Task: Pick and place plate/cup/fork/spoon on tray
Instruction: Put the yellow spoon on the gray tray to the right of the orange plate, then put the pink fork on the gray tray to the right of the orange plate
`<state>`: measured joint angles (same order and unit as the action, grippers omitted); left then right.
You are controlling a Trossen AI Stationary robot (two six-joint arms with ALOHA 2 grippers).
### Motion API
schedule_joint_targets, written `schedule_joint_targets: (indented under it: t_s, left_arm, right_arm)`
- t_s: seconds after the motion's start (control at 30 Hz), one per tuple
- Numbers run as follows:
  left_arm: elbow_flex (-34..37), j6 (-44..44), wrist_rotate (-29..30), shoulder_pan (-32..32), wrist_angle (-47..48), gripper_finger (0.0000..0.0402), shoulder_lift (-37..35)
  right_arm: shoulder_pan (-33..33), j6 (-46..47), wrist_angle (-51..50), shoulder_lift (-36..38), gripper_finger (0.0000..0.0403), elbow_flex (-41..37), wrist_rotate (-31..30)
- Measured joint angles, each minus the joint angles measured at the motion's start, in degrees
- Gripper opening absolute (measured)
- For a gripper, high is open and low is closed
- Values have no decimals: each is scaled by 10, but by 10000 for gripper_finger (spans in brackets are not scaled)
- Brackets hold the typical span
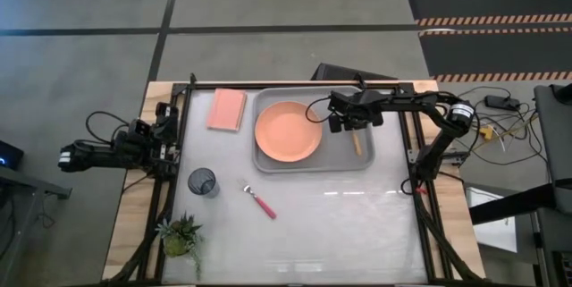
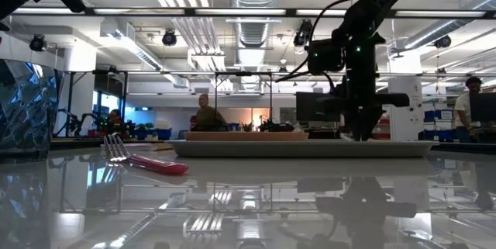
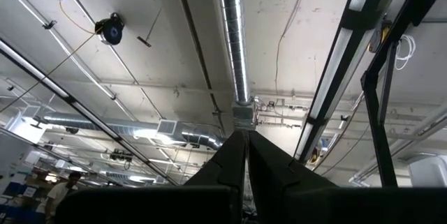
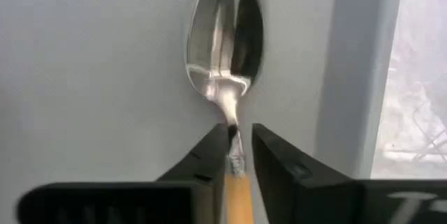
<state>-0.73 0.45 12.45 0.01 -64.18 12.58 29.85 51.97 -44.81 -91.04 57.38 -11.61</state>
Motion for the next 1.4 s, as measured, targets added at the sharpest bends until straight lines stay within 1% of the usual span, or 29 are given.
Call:
schedule_joint_targets:
  t_s: [0.2,0.27,0.37,0.43,0.5,0.7,0.8,0.97,1.07,1.17,1.23,1.3,1.4]
  left_arm:
    - [0,0,0,0,-1,0,0]
    - [0,0,0,0,-1,0,0]
    - [0,0,0,0,-1,0,0]
    - [0,0,0,0,-2,0,0]
    - [0,0,0,0,-2,0,0]
    - [0,0,0,0,-3,0,0]
    - [0,0,0,0,-3,0,0]
    - [0,0,0,0,-3,0,0]
    - [0,0,0,0,-3,0,0]
    - [0,0,0,0,-4,0,0]
    - [-1,0,0,0,-5,0,0]
    - [-1,0,0,0,-5,0,0]
    - [-1,0,0,0,-6,0,0]
  right_arm:
    - [0,0,-7,1,118,18,0]
    - [-2,-1,-20,2,130,36,1]
    - [-17,-10,-34,3,141,69,25]
    - [-40,-16,-34,4,143,92,42]
    - [-70,-21,-32,4,142,114,46]
    - [-190,-47,-14,3,126,164,46]
    - [-256,-51,45,3,114,166,39]
    - [-346,-65,185,2,101,149,1]
    - [-386,-71,252,1,103,138,-34]
    - [-415,-72,303,-17,110,136,-62]
    - [-427,-72,357,-39,116,136,-62]
    - [-433,-73,411,-65,122,139,-48]
    - [-438,-93,432,-111,128,174,-15]
